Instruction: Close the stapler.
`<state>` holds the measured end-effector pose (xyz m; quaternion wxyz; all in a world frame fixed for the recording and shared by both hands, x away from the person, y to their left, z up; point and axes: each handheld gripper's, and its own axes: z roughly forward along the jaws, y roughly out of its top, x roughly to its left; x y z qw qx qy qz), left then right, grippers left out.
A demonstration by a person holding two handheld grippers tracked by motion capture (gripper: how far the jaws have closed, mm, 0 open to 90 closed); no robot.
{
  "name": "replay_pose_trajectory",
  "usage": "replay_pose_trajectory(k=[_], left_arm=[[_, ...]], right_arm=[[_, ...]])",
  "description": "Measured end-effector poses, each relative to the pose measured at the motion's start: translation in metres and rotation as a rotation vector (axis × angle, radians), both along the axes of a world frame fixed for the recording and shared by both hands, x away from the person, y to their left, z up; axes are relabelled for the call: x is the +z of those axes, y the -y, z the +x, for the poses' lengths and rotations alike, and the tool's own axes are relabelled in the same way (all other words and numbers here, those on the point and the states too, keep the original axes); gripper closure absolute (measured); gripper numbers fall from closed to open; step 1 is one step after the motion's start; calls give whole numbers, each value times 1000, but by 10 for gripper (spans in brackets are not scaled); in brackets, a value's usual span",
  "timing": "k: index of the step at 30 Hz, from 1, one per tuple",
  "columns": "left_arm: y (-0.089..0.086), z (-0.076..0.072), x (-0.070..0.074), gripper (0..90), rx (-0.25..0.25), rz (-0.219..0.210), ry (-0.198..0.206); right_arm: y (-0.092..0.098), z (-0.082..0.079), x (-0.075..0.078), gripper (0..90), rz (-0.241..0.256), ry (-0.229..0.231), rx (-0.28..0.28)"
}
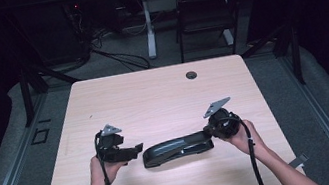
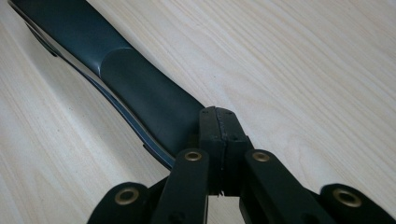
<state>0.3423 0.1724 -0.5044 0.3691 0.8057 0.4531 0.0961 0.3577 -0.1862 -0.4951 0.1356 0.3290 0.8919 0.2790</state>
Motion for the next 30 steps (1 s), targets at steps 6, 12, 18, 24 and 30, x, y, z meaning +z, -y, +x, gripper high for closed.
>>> replay_pose_trajectory(k=[6,12,18,24,30], left_arm=[[-1,0,0,176,-5,1,3],[-1,0,0,166,2,-2,10],[-1,0,0,164,3,-4,12],[-4,0,0,153,13,-9,16],[-11,0,1,125,36,-15,18]], right_arm=[[2,-4,12,900,44,24,-4],[-1,-9,18,899,57,48,-6],[-2,-10,20,774,68,36,3],[4,-15,27,465,80,50,-27],[24,-17,28,180,67,19,-82]])
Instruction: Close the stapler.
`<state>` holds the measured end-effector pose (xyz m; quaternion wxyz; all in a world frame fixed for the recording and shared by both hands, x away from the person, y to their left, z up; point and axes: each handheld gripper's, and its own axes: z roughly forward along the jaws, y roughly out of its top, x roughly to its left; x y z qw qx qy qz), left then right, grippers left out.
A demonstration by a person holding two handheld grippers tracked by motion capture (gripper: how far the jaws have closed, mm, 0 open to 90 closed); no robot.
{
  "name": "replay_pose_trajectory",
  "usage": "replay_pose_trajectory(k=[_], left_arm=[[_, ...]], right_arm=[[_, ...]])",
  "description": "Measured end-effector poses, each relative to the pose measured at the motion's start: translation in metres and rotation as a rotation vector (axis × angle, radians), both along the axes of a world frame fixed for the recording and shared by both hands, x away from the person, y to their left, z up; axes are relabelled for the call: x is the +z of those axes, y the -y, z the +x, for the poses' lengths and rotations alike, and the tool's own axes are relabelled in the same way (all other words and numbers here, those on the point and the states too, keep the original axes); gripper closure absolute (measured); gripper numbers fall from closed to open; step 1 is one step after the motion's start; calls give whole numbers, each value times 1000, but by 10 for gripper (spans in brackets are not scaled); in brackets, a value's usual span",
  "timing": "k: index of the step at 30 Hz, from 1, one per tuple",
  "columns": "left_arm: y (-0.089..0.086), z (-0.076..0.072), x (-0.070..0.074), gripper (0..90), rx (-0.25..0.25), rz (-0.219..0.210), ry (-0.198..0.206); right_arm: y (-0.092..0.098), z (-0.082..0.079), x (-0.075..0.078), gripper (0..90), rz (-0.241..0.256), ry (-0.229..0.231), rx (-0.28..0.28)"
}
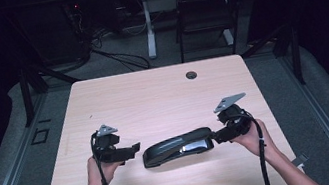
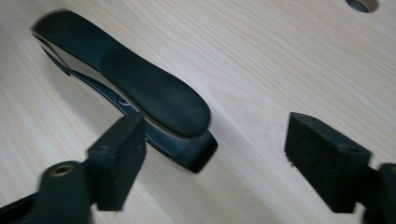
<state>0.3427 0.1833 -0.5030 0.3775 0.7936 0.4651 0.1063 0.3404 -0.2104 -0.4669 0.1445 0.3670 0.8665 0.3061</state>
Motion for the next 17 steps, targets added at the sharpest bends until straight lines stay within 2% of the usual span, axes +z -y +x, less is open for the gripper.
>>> replay_pose_trajectory(k=[3,8,12,15,17], left_arm=[[-4,1,1,109,19,-6,10],[-8,2,2,118,51,3,17],[-11,3,1,121,68,-6,23],[-12,4,1,102,81,-5,32],[-12,4,1,98,90,16,38]], right_arm=[[14,-2,-1,138,-2,12,-53],[41,-4,-9,0,12,-17,-139],[60,-8,-16,0,17,-28,-195],[66,-9,-20,0,-10,-27,-215],[68,-7,-24,0,-30,-17,-249]])
